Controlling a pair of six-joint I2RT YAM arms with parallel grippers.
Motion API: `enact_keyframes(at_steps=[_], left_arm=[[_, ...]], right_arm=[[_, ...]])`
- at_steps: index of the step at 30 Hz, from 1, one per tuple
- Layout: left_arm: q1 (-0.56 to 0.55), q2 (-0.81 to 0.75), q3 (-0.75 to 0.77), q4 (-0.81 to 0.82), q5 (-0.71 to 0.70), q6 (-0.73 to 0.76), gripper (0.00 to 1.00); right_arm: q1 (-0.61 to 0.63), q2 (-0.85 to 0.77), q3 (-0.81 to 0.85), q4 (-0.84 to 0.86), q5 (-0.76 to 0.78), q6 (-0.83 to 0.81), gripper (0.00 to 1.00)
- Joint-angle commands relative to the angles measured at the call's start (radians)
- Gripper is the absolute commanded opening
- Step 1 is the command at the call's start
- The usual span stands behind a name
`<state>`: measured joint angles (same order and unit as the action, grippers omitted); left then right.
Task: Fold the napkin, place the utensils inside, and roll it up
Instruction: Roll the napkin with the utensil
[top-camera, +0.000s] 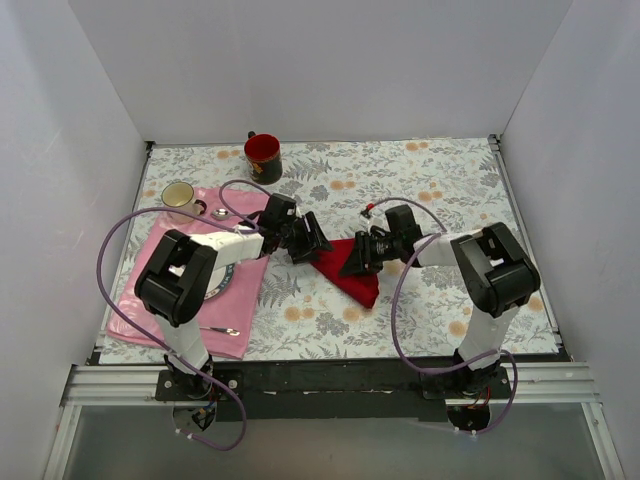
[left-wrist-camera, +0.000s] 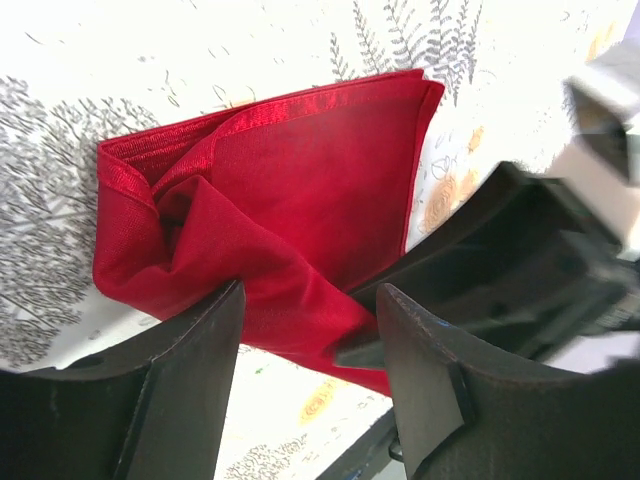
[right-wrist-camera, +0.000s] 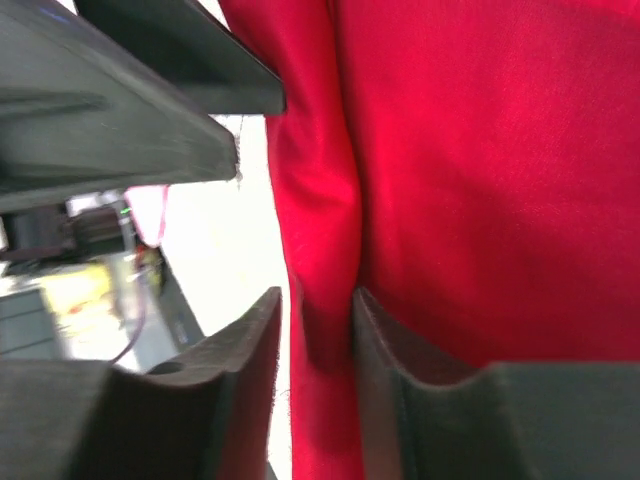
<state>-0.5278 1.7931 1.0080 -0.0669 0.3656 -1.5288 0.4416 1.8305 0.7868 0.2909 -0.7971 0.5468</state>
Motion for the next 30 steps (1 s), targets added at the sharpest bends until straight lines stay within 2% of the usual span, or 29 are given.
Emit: enact_keyframes(at_steps=[1,2,5,7,9,11,12,13,20,30], left_arm=[[0.023,0.018,-0.009,0.001,-0.044,0.048,0.55],[0.023,0.023,-0.008,0.001,-0.042,0.05,0.55],[0.026,0.032,-0.003,0.001,-0.03,0.048,0.55],[0.025,0.035,0.001,0.004,-0.019,0.047,0.55],[0.026,0.038,0.009,-0.002,-0.01,0.039,0.55],[0.026,0.048,0.023,-0.01,0.007,0.033,0.56],[0.028,0.051,0.029,-0.016,0.012,0.027,0.56],[0.026,0.054,0.033,-0.027,0.022,0.025,0.56],[0.035,0.068,0.075,-0.079,0.048,0.019,0.57],[0.041,0.072,0.09,-0.096,0.072,0.013,0.57]], right_arm=[[0.038,-0.102,0.147,-0.395,0.174,-0.24,0.48],[0.057,-0.112,0.194,-0.494,0.205,-0.299,0.52],[0.097,-0.145,0.268,-0.646,0.327,-0.402,0.6],[0.138,-0.171,0.304,-0.708,0.485,-0.459,0.69],[0.219,-0.195,0.333,-0.748,0.661,-0.514,0.74],[0.309,-0.217,0.324,-0.733,0.769,-0.541,0.83],[0.337,-0.23,0.318,-0.708,0.873,-0.544,0.87],[0.362,-0.232,0.312,-0.697,0.907,-0.571,0.89],[0.488,-0.175,0.273,-0.627,1.105,-0.597,0.91],[0.496,-0.096,0.223,-0.526,1.033,-0.565,0.8]])
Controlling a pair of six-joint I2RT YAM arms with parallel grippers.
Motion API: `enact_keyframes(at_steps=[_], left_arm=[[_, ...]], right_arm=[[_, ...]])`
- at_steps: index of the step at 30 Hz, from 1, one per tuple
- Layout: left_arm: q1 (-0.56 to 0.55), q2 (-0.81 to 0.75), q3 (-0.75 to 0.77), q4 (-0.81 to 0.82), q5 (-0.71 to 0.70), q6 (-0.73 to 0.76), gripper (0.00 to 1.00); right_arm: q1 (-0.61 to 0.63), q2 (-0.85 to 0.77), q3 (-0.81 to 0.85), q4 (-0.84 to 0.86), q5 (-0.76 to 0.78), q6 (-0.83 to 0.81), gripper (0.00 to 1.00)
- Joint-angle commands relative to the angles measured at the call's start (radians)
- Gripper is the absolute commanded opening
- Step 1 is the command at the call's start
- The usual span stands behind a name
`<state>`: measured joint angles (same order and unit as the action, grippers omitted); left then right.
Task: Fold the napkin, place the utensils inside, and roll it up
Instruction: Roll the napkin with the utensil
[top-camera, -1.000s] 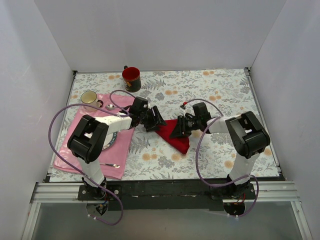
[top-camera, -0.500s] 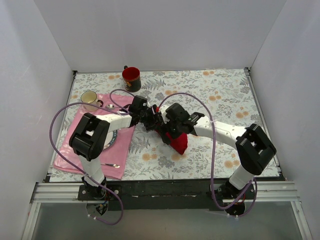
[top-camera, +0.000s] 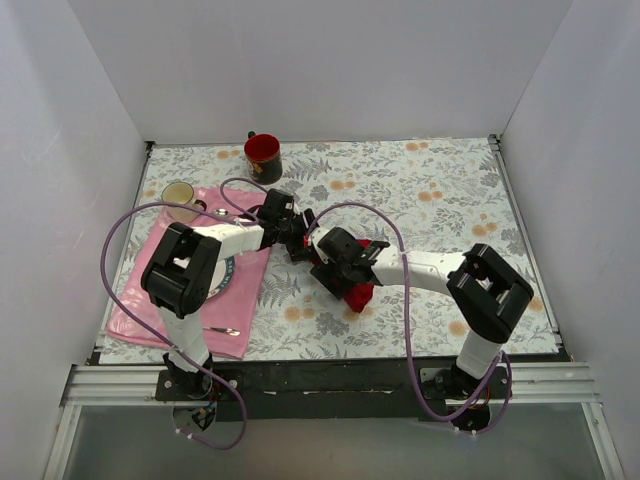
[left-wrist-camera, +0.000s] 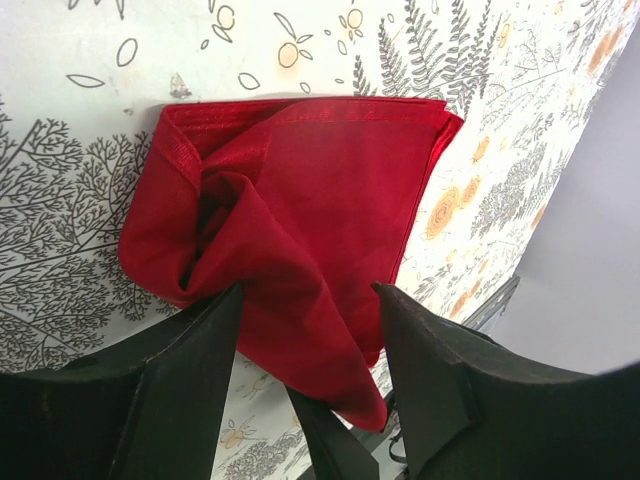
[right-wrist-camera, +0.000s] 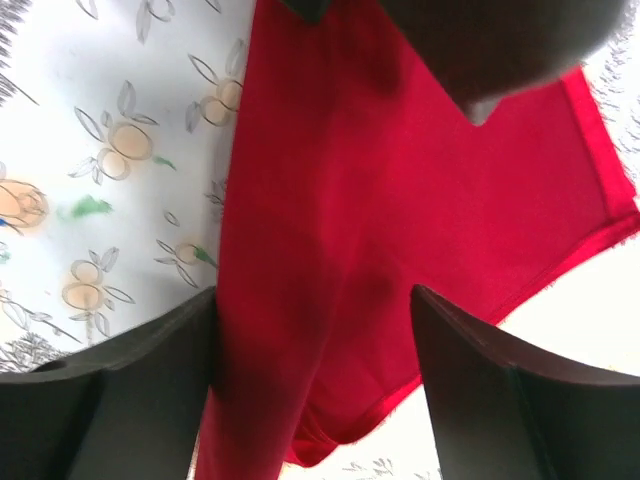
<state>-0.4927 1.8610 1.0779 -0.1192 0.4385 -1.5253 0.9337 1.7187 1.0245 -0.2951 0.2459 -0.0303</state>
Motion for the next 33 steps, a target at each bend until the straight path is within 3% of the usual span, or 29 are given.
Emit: enact_keyframes(at_steps=[1,2,4,8,15,22,26,30,33], left_arm=[[0.006,0.004,0.027,-0.049,0.0,0.014,0.57],[0.006,0.003,0.031,-0.053,-0.001,0.022,0.57],[0.006,0.0,0.048,-0.071,-0.004,0.039,0.59],[0.006,-0.028,0.092,-0.143,-0.04,0.12,0.7],[0.006,-0.141,0.073,-0.246,-0.125,0.169,0.76],[0.006,-0.235,0.04,-0.318,-0.164,0.117,0.84],[0.006,-0.221,0.031,-0.316,-0.112,0.065,0.87],[0.0,-0.131,0.043,-0.345,-0.078,-0.03,0.8],[-0.024,-0.083,0.083,-0.401,-0.135,-0.056,0.79]], right_arm=[[0.002,0.019,-0.014,0.06,-0.011,0.016,0.77],[0.002,0.025,-0.015,0.065,-0.022,0.023,0.67],[-0.01,0.025,-0.021,0.073,-0.04,0.052,0.6],[-0.061,0.01,-0.078,0.117,-0.207,0.115,0.39],[-0.163,0.004,-0.155,0.227,-0.485,0.219,0.18],[-0.3,0.048,-0.233,0.413,-0.807,0.366,0.11],[-0.354,0.094,-0.303,0.591,-0.989,0.55,0.11],[-0.392,0.134,-0.389,0.889,-1.076,0.755,0.1],[-0.395,0.148,-0.422,0.965,-1.054,0.835,0.09]])
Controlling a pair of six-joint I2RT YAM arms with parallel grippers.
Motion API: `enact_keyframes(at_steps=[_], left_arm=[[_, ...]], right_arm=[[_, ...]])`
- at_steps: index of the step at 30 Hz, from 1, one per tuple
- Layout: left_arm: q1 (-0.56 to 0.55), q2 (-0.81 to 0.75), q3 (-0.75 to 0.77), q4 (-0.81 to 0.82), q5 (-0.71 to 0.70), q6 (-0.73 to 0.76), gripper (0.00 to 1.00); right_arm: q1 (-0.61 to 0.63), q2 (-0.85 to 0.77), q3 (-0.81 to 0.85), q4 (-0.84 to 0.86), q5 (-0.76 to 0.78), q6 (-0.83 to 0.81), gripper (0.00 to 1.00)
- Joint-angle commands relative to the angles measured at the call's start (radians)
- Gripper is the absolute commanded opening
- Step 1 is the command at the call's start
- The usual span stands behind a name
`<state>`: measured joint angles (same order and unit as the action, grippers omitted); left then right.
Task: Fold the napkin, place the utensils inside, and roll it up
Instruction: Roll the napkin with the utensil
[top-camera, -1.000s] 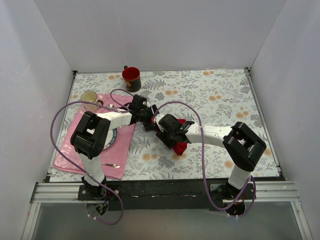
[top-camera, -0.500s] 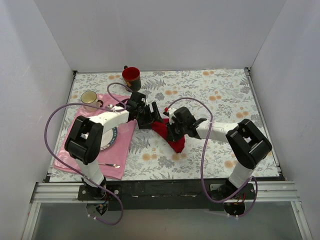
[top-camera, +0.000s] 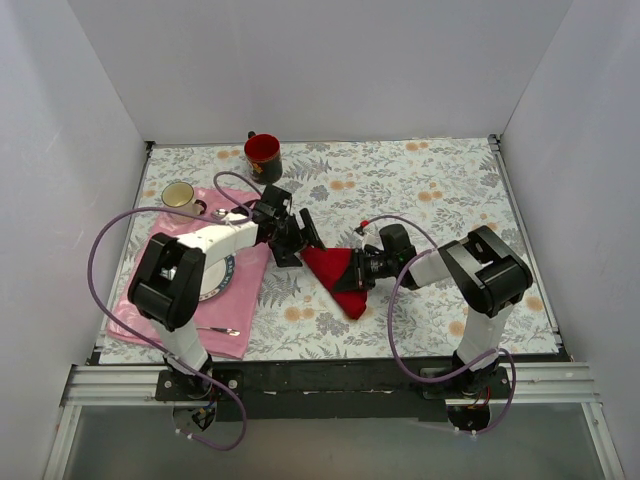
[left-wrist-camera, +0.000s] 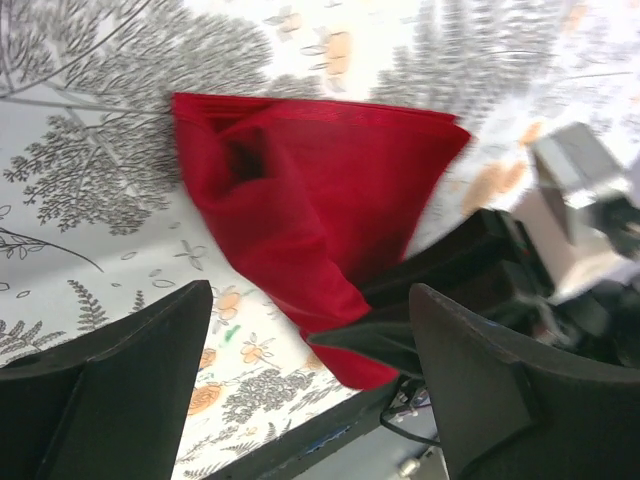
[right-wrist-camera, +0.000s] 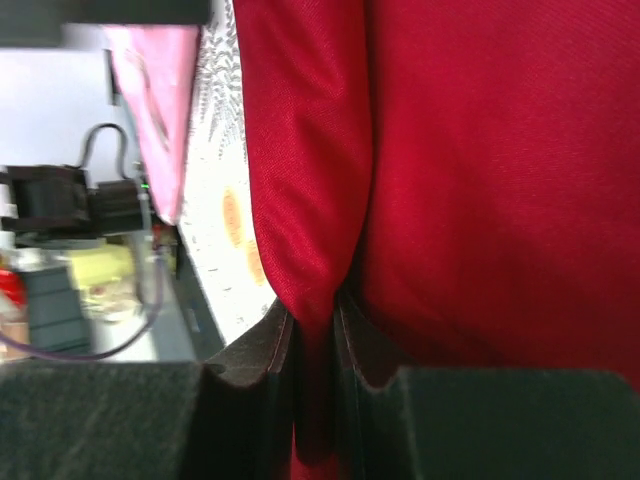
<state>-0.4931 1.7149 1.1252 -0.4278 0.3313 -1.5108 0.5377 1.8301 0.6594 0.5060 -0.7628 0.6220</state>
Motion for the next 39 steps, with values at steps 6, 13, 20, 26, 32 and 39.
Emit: enact_keyframes(at_steps=[6,13,20,26,32,39], left_arm=[[-0.09,0.087,0.08,-0.124,-0.153,-0.143,0.79],[-0.117,0.193,0.15,-0.154,-0.224,-0.186,0.71],[-0.127,0.218,0.157,-0.187,-0.386,-0.166,0.49],[-0.127,0.227,0.159,-0.184,-0.365,-0.131,0.43],[-0.124,0.232,0.154,-0.172,-0.333,-0.112,0.4],[-0.104,0.23,0.151,-0.16,-0.255,-0.098,0.37]], right_arm=[[0.001,0.024,-0.072,0.209,-0.006,0.223,0.08],[0.002,-0.023,-0.021,0.037,0.029,0.101,0.08],[0.044,-0.08,0.057,-0.223,0.154,-0.083,0.16],[0.152,-0.127,0.21,-0.516,0.422,-0.3,0.43],[0.275,-0.169,0.348,-0.799,0.735,-0.459,0.75],[0.395,-0.206,0.414,-0.836,0.945,-0.553,0.89]])
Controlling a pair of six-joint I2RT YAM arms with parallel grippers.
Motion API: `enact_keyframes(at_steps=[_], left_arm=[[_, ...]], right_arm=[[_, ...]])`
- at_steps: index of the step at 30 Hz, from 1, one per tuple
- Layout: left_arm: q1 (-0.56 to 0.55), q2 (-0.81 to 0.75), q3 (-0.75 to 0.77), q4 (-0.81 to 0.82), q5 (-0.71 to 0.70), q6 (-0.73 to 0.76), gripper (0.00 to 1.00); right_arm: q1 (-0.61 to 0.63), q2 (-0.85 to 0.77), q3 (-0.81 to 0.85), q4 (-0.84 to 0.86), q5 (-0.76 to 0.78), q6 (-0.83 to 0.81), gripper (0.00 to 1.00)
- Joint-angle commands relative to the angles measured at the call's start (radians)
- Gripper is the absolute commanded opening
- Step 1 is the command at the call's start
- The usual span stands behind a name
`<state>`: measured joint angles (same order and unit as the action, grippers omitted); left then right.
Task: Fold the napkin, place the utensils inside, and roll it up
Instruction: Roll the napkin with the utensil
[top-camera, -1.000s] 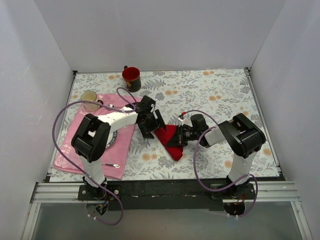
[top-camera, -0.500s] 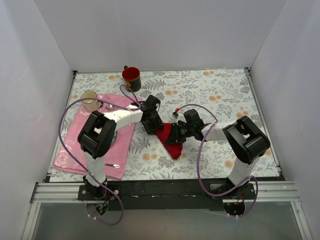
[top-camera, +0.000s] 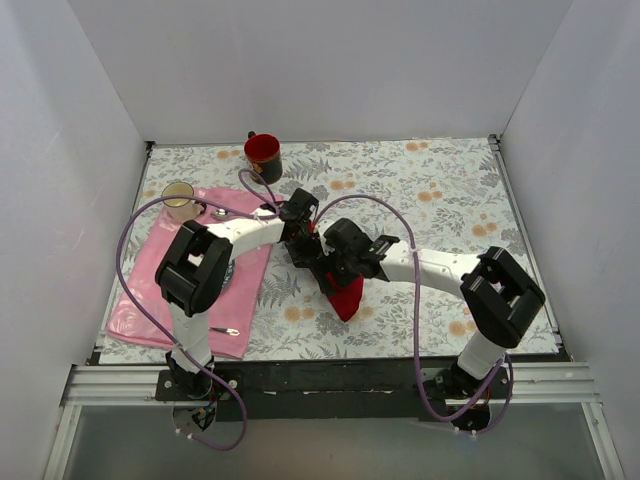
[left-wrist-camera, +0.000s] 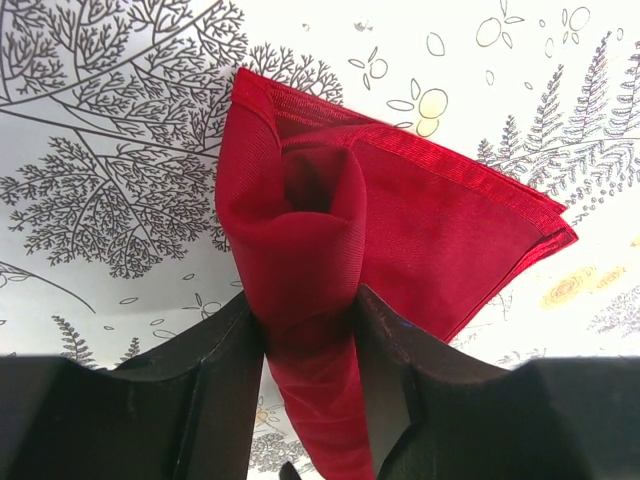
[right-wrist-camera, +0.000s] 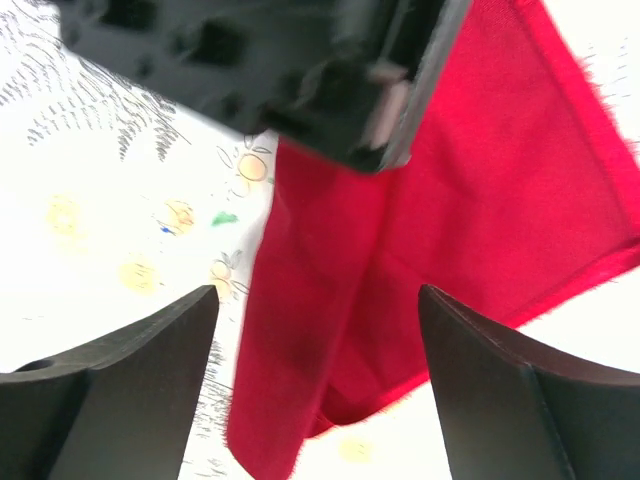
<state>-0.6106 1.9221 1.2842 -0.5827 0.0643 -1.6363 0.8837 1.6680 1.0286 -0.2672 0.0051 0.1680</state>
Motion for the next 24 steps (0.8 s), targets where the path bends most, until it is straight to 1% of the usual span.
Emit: enact_keyframes(at_steps=[1,5,9,12,13,15,18,19,21,24], left_arm=[[0.017,0.025,-0.006,-0.005,0.023,0.026,0.37],[0.034,0.029,-0.003,0.0,0.066,0.03,0.32],[0.054,0.034,0.0,0.001,0.101,0.035,0.31],[0.061,0.037,-0.002,0.003,0.124,0.035,0.31],[0.063,0.037,-0.003,0.003,0.134,0.033,0.31],[0.064,0.037,-0.008,0.004,0.141,0.032,0.31],[0.066,0.032,-0.017,0.009,0.15,0.03,0.31],[0.069,0.031,-0.017,0.009,0.152,0.03,0.31],[0.072,0.029,-0.02,0.014,0.16,0.03,0.31],[0.075,0.025,-0.029,0.023,0.178,0.044,0.33]], right_arm=[[0.055,-0.042,0.045,-0.058,0.197,-0.105,0.9],[0.089,-0.031,0.039,0.002,0.2,-0.124,0.91],[0.115,0.021,0.045,0.077,0.199,-0.104,0.89],[0.118,0.053,0.054,0.115,0.207,-0.069,0.82],[0.118,0.061,0.057,0.135,0.204,-0.059,0.77],[0.12,0.088,0.067,0.14,0.223,-0.032,0.72],[0.12,0.116,0.061,0.163,0.242,-0.015,0.68],[0.12,0.122,0.059,0.167,0.259,-0.004,0.63],[0.118,0.134,0.054,0.167,0.282,0.008,0.58],[0.116,0.139,0.03,0.178,0.305,0.037,0.46]])
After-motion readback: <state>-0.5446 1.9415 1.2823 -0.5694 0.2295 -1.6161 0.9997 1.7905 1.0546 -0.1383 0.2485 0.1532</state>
